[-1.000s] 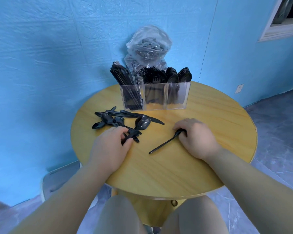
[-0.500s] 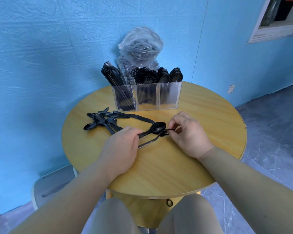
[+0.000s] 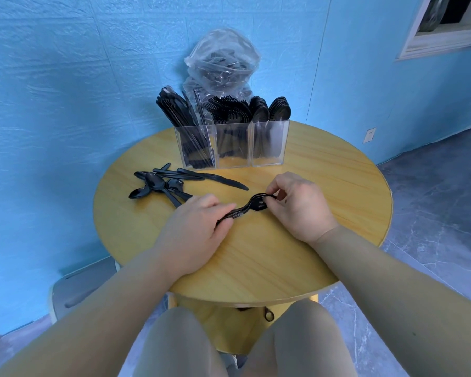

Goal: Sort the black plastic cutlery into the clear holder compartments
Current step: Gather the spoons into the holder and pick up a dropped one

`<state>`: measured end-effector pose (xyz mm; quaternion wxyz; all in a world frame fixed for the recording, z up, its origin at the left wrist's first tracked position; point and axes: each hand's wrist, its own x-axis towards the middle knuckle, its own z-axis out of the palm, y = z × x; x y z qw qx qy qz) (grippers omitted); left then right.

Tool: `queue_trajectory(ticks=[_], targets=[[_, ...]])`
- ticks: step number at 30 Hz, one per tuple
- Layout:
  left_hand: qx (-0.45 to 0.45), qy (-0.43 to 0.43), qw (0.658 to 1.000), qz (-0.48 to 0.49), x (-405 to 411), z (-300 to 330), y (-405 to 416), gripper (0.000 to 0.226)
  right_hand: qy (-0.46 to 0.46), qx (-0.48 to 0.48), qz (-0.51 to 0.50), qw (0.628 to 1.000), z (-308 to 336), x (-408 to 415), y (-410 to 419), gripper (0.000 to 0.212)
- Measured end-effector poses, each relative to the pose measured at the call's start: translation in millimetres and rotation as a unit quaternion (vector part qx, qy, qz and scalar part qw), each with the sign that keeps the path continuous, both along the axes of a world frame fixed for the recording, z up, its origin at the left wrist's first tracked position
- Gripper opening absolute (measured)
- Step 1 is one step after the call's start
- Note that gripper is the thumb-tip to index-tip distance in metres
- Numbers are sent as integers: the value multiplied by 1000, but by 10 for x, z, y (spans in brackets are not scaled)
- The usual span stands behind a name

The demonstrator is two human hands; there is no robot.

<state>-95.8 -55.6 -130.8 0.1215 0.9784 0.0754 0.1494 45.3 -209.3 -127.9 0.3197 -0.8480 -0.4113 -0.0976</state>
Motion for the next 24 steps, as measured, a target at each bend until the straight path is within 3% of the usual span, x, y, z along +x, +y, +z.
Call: queue_trajectory(ticks=[10, 24], targets=[[6, -50, 998, 40, -1, -17, 12, 34, 0, -16, 12, 1000, 7, -27, 1, 13], [-8, -34, 998, 44, 2, -4, 24, 31, 30, -16, 5, 999, -2, -16, -8, 10]])
